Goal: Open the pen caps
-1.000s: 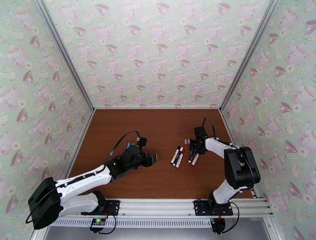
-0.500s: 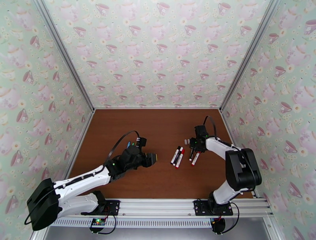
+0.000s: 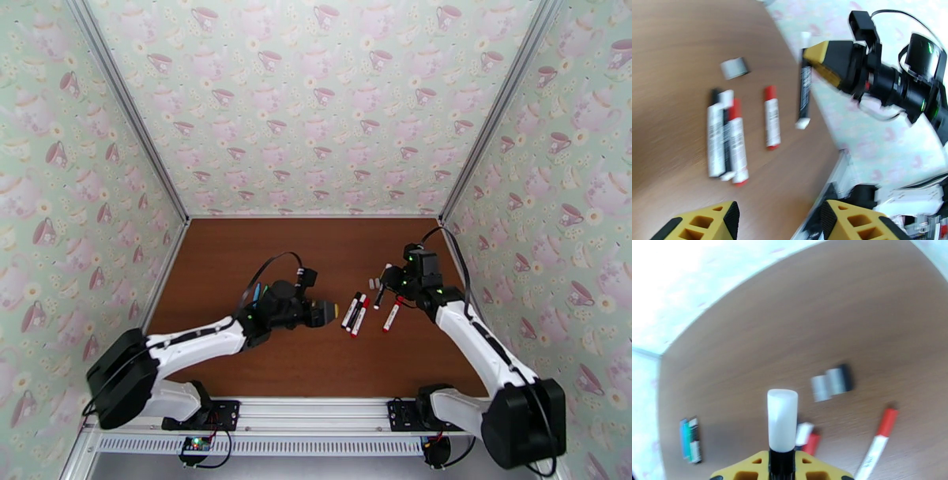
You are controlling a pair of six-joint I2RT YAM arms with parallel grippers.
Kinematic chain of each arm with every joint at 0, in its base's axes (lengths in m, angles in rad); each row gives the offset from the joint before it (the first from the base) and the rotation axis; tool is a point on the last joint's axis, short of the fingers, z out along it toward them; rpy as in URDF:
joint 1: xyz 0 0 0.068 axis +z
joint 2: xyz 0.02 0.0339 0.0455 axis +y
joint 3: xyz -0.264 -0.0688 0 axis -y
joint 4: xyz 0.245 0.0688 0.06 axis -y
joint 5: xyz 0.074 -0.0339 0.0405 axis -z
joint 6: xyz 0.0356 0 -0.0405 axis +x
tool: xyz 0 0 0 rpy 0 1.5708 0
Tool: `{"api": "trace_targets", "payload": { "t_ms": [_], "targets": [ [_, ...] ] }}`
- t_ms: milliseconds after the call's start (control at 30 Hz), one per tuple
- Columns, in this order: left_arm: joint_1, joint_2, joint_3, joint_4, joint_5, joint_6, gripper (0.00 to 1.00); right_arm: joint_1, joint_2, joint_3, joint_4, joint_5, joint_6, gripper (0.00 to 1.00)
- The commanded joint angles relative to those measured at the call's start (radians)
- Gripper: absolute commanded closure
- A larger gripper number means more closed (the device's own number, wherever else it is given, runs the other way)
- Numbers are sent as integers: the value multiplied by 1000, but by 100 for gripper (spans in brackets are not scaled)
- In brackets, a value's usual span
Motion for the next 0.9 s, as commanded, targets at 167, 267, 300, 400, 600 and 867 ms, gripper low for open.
{"api": "trace_targets", "payload": {
  "t_ms": [167, 267, 300, 400, 600, 867],
  "targets": [
    [-4, 164, 130, 239, 116, -94, 39, 124, -130, -13, 69, -133, 128, 81],
    [-4, 189, 154, 272, 129, -112, 39, 152, -156, -18, 98, -153, 165, 81],
    [-4, 194, 159, 278, 131, -118, 39, 158, -161, -18, 106, -158, 174, 81],
    [-5, 200, 168, 288, 133, -124, 42, 177, -175, -14, 119, -161, 192, 81],
    [-17, 196, 194, 236, 149, -85, 50, 196, -170, -20, 163, -183, 225, 81],
    [-25, 190, 212, 165, 124, -62, 72, 226, -163, -26, 174, -156, 229, 81]
  ]
}}
